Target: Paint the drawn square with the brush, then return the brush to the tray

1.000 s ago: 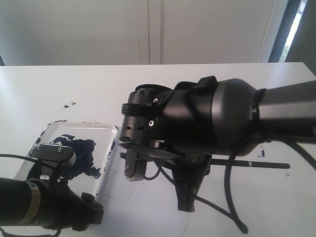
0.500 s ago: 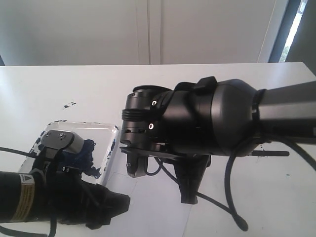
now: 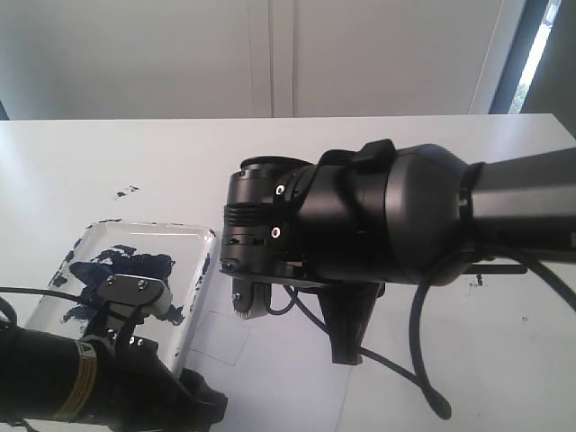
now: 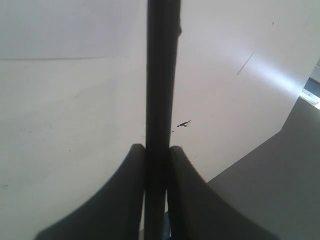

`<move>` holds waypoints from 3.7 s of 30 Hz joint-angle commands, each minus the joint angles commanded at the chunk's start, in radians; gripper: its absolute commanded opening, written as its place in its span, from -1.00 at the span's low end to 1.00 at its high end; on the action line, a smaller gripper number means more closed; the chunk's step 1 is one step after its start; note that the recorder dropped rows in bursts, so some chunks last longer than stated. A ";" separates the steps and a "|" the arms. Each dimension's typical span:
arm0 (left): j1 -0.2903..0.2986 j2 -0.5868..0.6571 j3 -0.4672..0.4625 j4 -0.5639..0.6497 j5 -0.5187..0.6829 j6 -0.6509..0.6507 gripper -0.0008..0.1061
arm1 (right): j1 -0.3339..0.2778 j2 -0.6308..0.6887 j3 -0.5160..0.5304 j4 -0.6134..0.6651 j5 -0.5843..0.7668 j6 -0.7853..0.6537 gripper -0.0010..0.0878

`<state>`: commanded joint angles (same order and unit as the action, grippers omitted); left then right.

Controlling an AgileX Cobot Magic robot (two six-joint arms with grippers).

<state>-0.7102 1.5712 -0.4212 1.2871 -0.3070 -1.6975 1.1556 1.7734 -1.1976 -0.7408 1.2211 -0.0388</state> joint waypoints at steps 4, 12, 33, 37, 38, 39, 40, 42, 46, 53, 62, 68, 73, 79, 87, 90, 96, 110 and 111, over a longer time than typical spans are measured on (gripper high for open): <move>0.000 -0.012 0.000 0.000 0.033 -0.005 0.29 | 0.000 0.000 0.000 0.052 0.000 -0.002 -0.98; 0.000 -0.047 0.000 0.030 0.167 -0.005 0.29 | 0.000 0.000 0.000 0.126 0.000 -0.029 -0.98; 0.000 -0.045 0.029 0.019 0.307 -0.011 0.19 | 0.000 0.024 0.000 0.171 -0.191 0.074 -0.98; 0.000 -0.045 0.044 0.015 0.297 -0.011 0.19 | 0.000 0.084 -0.004 0.164 -0.214 0.074 -0.98; 0.000 -0.045 0.044 0.015 0.292 -0.011 0.19 | 0.000 0.098 -0.005 0.161 -0.216 0.074 -0.98; 0.000 -0.045 0.044 0.015 0.287 -0.011 0.19 | 0.000 0.114 -0.010 0.156 -0.219 0.074 -0.98; 0.000 -0.045 0.044 0.015 0.283 -0.011 0.19 | 0.000 0.129 -0.017 0.145 -0.217 0.074 -0.98; 0.000 -0.045 0.044 0.015 0.278 -0.011 0.19 | 0.000 0.155 -0.026 0.126 -0.209 0.074 -0.98; 0.000 -0.045 0.044 0.015 0.276 -0.011 0.19 | 0.000 0.176 -0.047 0.109 -0.198 0.074 -0.98; 0.000 -0.045 0.044 0.015 0.223 -0.007 0.19 | 0.035 0.176 -0.089 0.093 -0.168 0.074 -0.98; 0.000 -0.045 0.030 0.029 0.124 -0.005 0.52 | 0.050 0.176 -0.100 0.056 -0.117 0.074 -0.98; 0.000 -0.045 0.030 0.033 0.127 -0.005 0.52 | 0.050 0.176 -0.100 0.056 -0.133 0.074 -0.98; 0.000 -0.049 0.030 0.051 0.141 -0.005 0.52 | 0.050 0.197 -0.102 0.056 -0.142 0.074 -0.98; 0.000 -0.081 0.030 0.082 0.141 -0.003 0.52 | 0.050 0.212 -0.102 0.054 -0.135 0.074 -0.98; 0.000 -0.267 0.042 0.108 0.204 -0.017 0.52 | 0.050 0.212 -0.104 0.036 -0.137 0.074 -0.98; 0.000 -0.233 0.042 0.108 0.225 -0.021 0.52 | 0.050 0.212 -0.104 0.029 -0.143 0.074 -0.98; 0.000 -0.120 0.042 0.108 0.152 -0.021 0.52 | 0.050 0.212 -0.104 0.029 -0.127 0.069 -0.98; 0.000 -0.042 0.042 0.111 0.143 -0.007 0.52 | 0.072 0.212 -0.104 0.030 -0.121 0.069 -0.98; 0.000 -0.042 0.042 0.111 0.143 -0.007 0.52 | 0.089 0.212 -0.106 0.030 -0.126 0.069 -0.98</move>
<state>-0.7102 1.5296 -0.3794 1.3981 -0.1643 -1.7048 1.2447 1.9859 -1.3040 -0.7111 1.0947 0.0300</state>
